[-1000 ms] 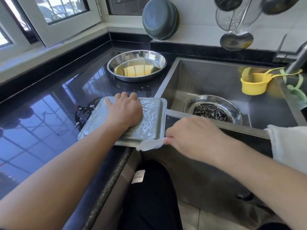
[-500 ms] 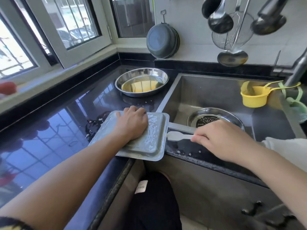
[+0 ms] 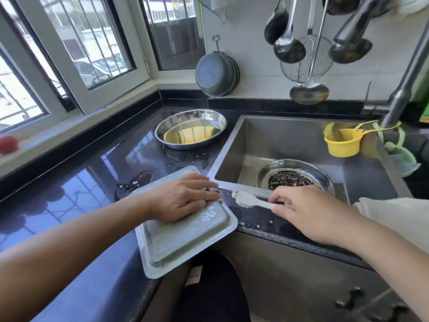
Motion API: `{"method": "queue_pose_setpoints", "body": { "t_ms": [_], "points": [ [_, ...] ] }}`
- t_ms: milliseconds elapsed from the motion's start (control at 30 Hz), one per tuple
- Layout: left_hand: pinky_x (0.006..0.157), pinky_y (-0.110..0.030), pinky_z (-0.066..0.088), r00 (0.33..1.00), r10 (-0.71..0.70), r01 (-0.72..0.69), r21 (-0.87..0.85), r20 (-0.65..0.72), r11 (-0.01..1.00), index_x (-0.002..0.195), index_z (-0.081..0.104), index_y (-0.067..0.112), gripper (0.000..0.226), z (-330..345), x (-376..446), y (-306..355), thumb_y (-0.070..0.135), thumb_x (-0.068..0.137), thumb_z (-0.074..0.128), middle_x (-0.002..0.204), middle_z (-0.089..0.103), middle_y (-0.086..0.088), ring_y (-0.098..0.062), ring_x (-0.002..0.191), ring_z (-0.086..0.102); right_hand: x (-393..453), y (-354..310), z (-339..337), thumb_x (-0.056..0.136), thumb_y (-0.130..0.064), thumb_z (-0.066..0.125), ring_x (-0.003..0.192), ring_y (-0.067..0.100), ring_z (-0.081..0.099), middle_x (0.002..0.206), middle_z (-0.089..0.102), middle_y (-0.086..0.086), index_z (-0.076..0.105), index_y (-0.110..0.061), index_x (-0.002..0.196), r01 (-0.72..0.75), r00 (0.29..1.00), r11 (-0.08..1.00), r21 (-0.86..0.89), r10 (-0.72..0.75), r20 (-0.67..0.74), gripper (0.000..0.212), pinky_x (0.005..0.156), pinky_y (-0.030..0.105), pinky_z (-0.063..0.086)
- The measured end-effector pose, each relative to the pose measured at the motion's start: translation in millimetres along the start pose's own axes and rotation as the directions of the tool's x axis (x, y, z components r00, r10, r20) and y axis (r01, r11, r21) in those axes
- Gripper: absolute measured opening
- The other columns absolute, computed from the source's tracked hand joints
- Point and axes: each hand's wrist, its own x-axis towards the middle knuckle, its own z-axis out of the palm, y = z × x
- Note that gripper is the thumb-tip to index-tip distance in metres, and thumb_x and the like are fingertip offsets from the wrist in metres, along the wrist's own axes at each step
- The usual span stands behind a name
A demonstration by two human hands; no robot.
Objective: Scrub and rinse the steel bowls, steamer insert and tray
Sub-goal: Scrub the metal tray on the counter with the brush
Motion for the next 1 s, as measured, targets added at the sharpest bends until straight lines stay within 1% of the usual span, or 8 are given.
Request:
{"method": "queue_pose_setpoints", "body": {
  "t_ms": [100,167,233,333,433,700,867,1000],
  "points": [
    [0.126,-0.040,0.026,0.950,-0.223,0.244,0.079,-0.218,0.966,0.148,0.055,0.034,0.044,-2.2,-19.5,11.0,0.042,0.108,0.039,0.156,0.049,0.005,-0.018,0.147,0.036,5.3,-8.2,5.7,0.103,-0.040,0.049,0.074,0.003,0.052,0.077,0.048,-0.018,0.051,-0.048,0.129,0.046,0.998,0.999,-0.011,-0.045,0.033,0.028,0.070,0.029,0.046],
    [0.123,-0.045,0.030,0.784,-0.532,0.544,-0.059,-0.320,0.837,0.146,0.056,0.032,0.041,-2.8,-32.4,27.8,0.041,0.107,0.046,0.151,0.052,0.006,-0.020,0.144,0.038,6.1,-16.7,9.8,0.106,-0.034,0.046,0.066,-0.004,0.050,0.074,0.044,-0.021,0.045,-0.051,0.141,0.085,0.995,0.996,0.003,-0.085,0.058,0.039,0.062,0.018,0.044],
    [0.124,-0.049,0.023,0.604,-0.780,0.772,-0.124,-0.165,0.624,0.154,0.044,0.034,0.051,1.2,-40.5,39.7,0.052,0.106,0.038,0.159,0.042,0.003,-0.024,0.150,0.028,2.4,-27.9,14.5,0.107,-0.031,0.043,0.063,-0.008,0.048,0.074,0.043,-0.023,0.045,-0.051,0.143,0.109,0.988,0.994,0.003,-0.108,0.113,0.041,0.060,0.014,0.041],
    [0.123,-0.065,0.010,0.467,-0.884,0.880,-0.108,0.015,0.462,0.156,0.025,0.042,0.062,11.6,-41.4,38.0,0.069,0.101,0.021,0.168,0.017,0.001,-0.028,0.157,0.008,-1.8,-37.8,27.1,0.107,-0.030,0.039,0.085,0.007,0.058,0.095,0.056,-0.015,0.050,-0.043,0.135,0.110,0.980,0.994,-0.023,-0.105,0.172,0.033,0.077,0.024,0.050],
    [0.121,-0.068,0.007,0.433,-0.901,0.892,-0.155,0.020,0.425,0.154,0.020,0.047,0.067,17.9,-33.4,30.9,0.078,0.095,0.017,0.171,0.008,0.003,-0.026,0.158,-0.002,-6.5,-46.9,33.6,0.106,-0.029,0.035,0.089,0.023,0.061,0.100,0.055,-0.003,0.048,-0.029,0.130,0.088,0.973,0.989,-0.118,-0.060,0.222,0.028,0.085,0.045,0.053],
    [0.125,-0.061,0.007,0.443,-0.896,0.889,-0.122,-0.021,0.442,0.160,0.012,0.045,0.072,25.1,-30.8,31.1,0.076,0.096,0.014,0.172,0.006,-0.003,-0.030,0.159,-0.003,35.1,-79.5,29.6,0.100,-0.012,0.040,0.073,0.022,0.057,0.085,0.057,0.004,0.059,-0.014,0.108,0.098,0.956,0.975,-0.199,-0.037,0.290,0.021,0.069,0.037,0.051],
    [0.125,-0.061,0.006,0.435,-0.900,0.892,-0.127,-0.022,0.434,0.161,0.009,0.045,0.073,24.1,-29.9,32.5,0.076,0.095,0.014,0.173,0.005,-0.002,-0.029,0.159,-0.003,90.3,-90.7,33.0,0.103,-0.007,0.032,0.103,0.030,0.055,0.110,0.057,0.012,0.060,-0.008,0.129,0.039,0.973,0.998,-0.043,-0.028,0.227,0.038,0.079,0.033,0.043],
    [0.125,-0.061,0.006,0.436,-0.899,0.891,-0.125,-0.032,0.437,0.161,0.010,0.045,0.072,27.1,-30.2,31.1,0.076,0.095,0.012,0.172,0.006,-0.003,-0.029,0.159,-0.003,50.9,-65.8,23.7,0.104,-0.019,0.039,0.065,0.014,0.051,0.075,0.059,-0.003,0.069,-0.018,0.110,0.075,0.951,0.992,-0.098,-0.041,0.308,0.031,0.058,0.027,0.042]
  ]
}}
